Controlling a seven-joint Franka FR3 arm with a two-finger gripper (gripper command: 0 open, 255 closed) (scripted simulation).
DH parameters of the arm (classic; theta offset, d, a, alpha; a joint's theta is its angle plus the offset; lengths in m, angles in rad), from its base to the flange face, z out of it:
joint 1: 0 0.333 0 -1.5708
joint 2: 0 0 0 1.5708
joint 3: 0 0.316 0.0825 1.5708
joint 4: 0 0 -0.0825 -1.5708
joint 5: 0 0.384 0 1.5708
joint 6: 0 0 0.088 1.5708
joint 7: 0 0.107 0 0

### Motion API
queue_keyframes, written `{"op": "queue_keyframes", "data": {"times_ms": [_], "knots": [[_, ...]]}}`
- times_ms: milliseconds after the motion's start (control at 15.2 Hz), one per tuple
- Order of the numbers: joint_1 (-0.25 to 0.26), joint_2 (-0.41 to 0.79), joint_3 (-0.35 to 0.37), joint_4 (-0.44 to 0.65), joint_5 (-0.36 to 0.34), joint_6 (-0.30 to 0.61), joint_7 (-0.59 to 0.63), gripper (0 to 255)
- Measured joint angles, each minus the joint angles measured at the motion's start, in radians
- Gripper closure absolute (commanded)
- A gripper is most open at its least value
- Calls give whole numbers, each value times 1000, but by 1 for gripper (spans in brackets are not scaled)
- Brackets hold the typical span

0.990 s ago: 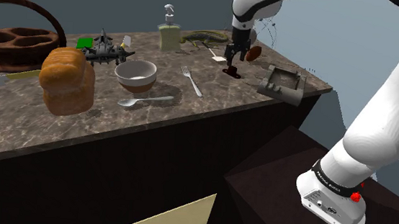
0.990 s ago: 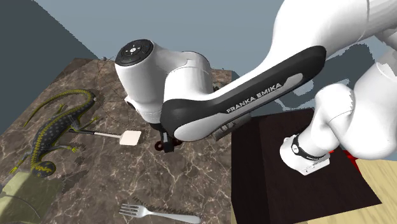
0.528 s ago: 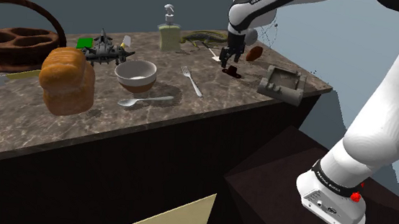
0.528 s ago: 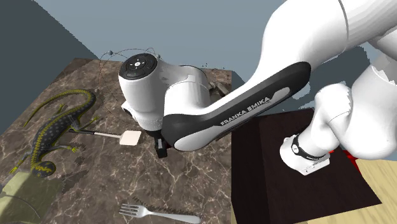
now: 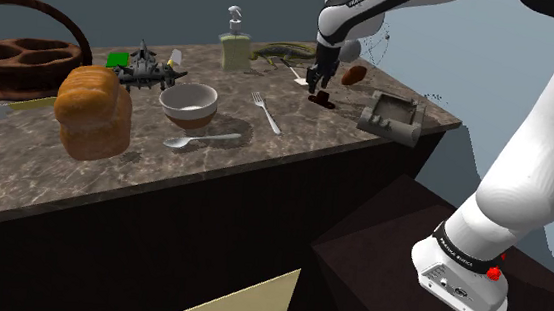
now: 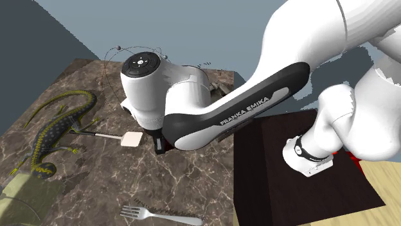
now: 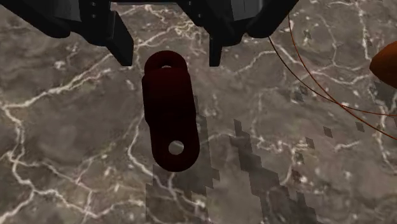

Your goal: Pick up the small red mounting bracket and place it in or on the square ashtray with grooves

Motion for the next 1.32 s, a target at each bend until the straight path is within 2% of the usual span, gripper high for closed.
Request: {"op": "queue_keyframes", "data": {"times_ms": [198,528,594,924,1320], "knots": [[-11,10,-6,27,5,-12,-20,255],[-22,-16,-13,9,8,-22,-40,255],[-22,-16,-13,9,8,-22,-40,0],[-10,-69,4,-51,-22,-85,-131,0],[-4,-64,13,-85,-34,-25,-152,0]]}}
